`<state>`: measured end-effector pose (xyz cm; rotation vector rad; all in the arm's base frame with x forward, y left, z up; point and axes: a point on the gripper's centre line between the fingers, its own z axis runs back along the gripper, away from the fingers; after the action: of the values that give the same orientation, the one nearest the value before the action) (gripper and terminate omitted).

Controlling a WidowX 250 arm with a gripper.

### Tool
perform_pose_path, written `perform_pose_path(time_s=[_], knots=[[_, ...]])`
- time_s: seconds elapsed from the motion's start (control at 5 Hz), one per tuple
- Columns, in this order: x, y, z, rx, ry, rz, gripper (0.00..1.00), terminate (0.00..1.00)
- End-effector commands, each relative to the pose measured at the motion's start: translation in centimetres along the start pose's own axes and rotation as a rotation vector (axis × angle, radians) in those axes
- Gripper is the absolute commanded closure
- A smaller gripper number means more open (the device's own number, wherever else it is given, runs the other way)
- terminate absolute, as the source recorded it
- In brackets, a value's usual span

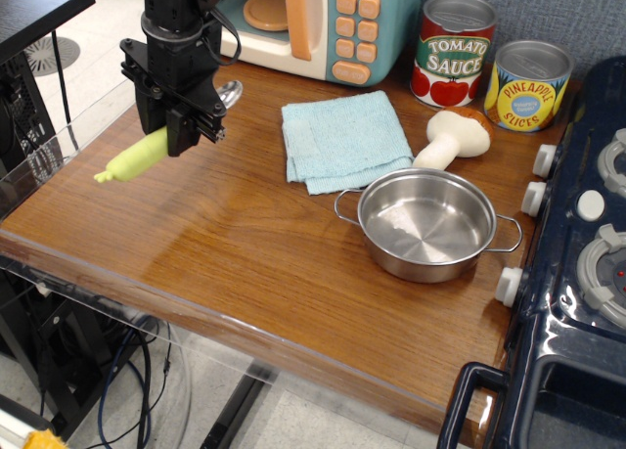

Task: PICK UP THE SPOON AND PUT ANOTHER SIDE OF THE TABLE

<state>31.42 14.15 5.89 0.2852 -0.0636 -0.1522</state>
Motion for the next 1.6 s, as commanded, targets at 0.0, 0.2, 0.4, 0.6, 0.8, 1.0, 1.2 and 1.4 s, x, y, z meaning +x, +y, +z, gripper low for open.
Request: perform_pose_path(time_s=[0.0,0.2,0.4,0.6,0.8,1.0,1.2,1.4], knots=[[-0.1,3.8,-2.2,0.029,0.055,0.157,1.0,0.0],[0.4,4.9,-3.6,0.036,0.085,0.194,1.0,0.0],[0.3,5.3,-4.2,0.038,0.102,0.202,1.0,0.0],[0.1,5.3,-3.9,0.027,0.097,0.194,0.0,0.0],[-0.2,5.6,-3.4,0.026,0.096,0.175,0.0,0.0],[0.1,6.0,-2.2,0.028,0.071,0.166,0.0,0.0],[0.2,6.3,0.0,0.031,0.031,0.186,0.0,0.0],[0.2,6.2,2.0,0.009,-0.03,0.187,0.0,0.0]])
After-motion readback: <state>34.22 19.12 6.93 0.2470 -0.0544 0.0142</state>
